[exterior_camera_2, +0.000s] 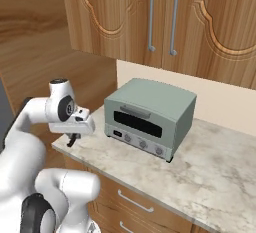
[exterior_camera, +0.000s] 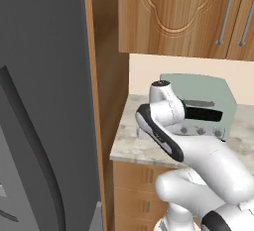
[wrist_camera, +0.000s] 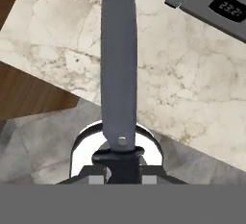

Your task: Retrieve the butter from the fridge and place it on a plate on the dining table. Then retrieve the butter knife by the fridge and place it near the plate.

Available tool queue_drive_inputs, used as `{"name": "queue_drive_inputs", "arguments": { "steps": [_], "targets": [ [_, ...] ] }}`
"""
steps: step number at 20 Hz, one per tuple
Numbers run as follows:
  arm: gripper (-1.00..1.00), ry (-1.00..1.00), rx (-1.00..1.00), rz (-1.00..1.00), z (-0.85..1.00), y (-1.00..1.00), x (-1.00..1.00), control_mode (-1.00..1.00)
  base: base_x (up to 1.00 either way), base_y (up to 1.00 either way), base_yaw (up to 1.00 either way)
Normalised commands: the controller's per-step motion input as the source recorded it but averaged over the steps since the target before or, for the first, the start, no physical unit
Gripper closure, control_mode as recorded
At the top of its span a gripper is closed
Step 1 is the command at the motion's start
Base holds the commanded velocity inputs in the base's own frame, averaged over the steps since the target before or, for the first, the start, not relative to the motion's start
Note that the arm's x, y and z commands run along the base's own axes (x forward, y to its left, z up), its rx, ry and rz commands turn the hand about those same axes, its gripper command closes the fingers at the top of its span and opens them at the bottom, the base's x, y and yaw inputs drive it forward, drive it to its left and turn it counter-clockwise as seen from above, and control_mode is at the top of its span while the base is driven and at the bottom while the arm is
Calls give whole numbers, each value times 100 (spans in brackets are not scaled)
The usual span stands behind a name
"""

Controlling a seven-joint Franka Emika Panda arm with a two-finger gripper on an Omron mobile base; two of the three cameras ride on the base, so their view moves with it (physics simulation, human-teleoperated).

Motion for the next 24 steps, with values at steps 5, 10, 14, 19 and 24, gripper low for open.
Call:
{"name": "queue_drive_inputs", "arguments": {
  "steps": [5, 10, 14, 19, 24],
  "targets": [
    [100, 0, 0, 18, 70, -36, -58, -100, 0, 0, 0],
    [100, 1, 0, 5, 58, -33, -68, -100, 0, 0, 0],
    [100, 0, 2, -1, 44, -39, -59, -100, 0, 0, 0],
    [100, 13, 10, -2, 27, -25, -15, -100, 0, 0, 0],
    [100, 10, 10, 1, 19, -2, -2, -100, 0, 0, 0]
  ]
}}
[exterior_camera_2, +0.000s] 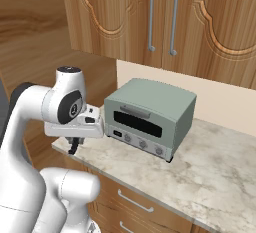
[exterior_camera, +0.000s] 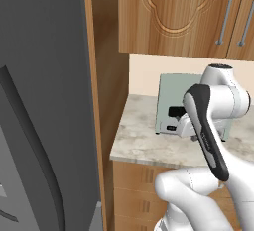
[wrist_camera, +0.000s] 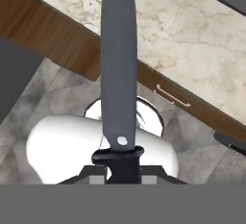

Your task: Retrieve the butter from the fridge and place it on a plate on the dining table. Then retrieve the butter knife by the fridge and place it near the plate.

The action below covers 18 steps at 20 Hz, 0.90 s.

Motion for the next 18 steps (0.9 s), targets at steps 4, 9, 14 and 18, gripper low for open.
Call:
{"name": "queue_drive_inputs", "arguments": {
  "steps": [4, 9, 14, 18],
  "targets": [
    [100, 0, 0, 0, -2, 0, 0, -100, 0, 0, 0],
    [100, 0, 0, 0, 0, 2, 0, -100, 0, 0, 0],
    [100, 0, 0, 0, 0, 19, -18, -100, 0, 0, 0],
    [100, 0, 0, 0, 0, 4, -14, 100, -59, 5, 0]
  ]
}}
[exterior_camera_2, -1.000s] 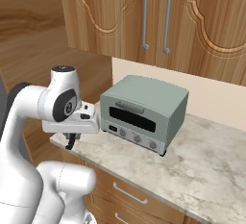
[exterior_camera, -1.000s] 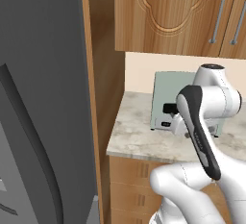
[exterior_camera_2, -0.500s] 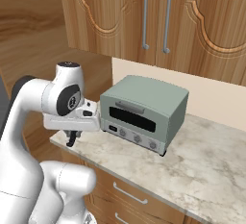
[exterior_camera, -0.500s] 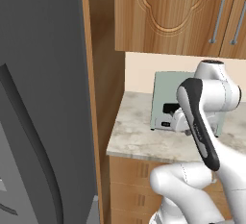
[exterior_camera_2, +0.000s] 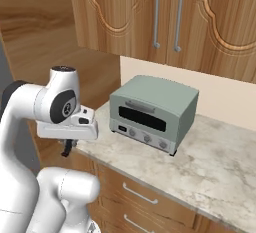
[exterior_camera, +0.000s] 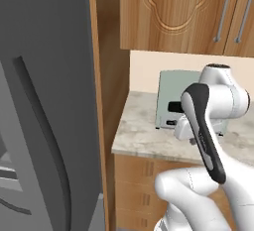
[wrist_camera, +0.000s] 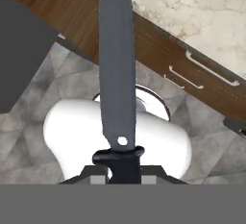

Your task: Retrieve the butter from the fridge and place it on a plate on the dining table. Then retrieve the butter knife by the fridge and place it near the plate.

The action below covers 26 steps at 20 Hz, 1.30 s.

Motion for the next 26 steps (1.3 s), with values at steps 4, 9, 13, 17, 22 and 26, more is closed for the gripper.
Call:
{"name": "queue_drive_inputs", "arguments": {
  "steps": [4, 9, 13, 17, 22, 26],
  "targets": [
    [100, 0, 0, 0, 0, 0, 0, 100, -98, 0, 0],
    [100, 0, 0, 0, 0, 0, 0, 100, -88, -15, 2],
    [100, 0, 0, 0, 0, 0, 0, 100, -71, -67, 29],
    [100, 0, 0, 0, 0, 0, 0, 100, -50, -93, 60],
    [100, 0, 0, 0, 0, 0, 0, 100, -67, -91, 67],
    [100, 0, 0, 0, 0, 0, 0, 100, -67, -29, 54]
  ]
}}
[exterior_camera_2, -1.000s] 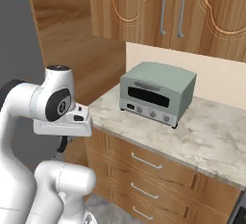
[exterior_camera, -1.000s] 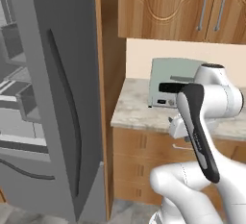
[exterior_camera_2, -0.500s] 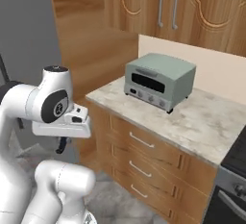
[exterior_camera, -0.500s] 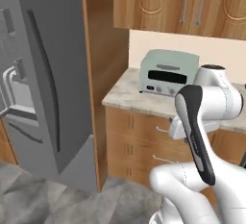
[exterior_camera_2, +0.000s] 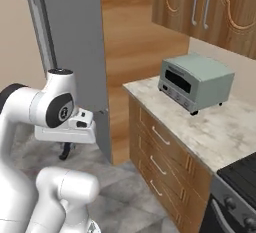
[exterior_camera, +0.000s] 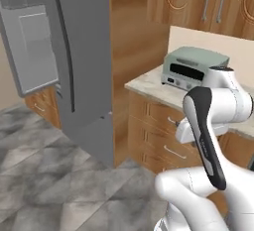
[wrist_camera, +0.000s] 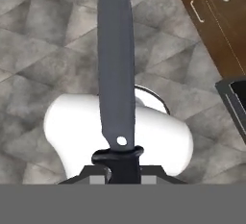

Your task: Retrieve the butter from the fridge and place it on a plate on the dining table. Then retrieve the butter knife by the fridge and place it near the plate.

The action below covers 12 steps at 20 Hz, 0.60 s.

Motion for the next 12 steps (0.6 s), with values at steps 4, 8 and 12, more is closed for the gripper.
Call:
{"name": "queue_drive_inputs", "arguments": {
  "steps": [4, 8, 12],
  "targets": [
    [100, 0, 0, 0, 0, 0, 0, 100, -39, 56, 25],
    [100, 0, 0, 0, 0, 0, 0, 100, -25, 74, 32],
    [100, 0, 0, 0, 0, 0, 0, 100, -34, 59, 46]
  ]
}}
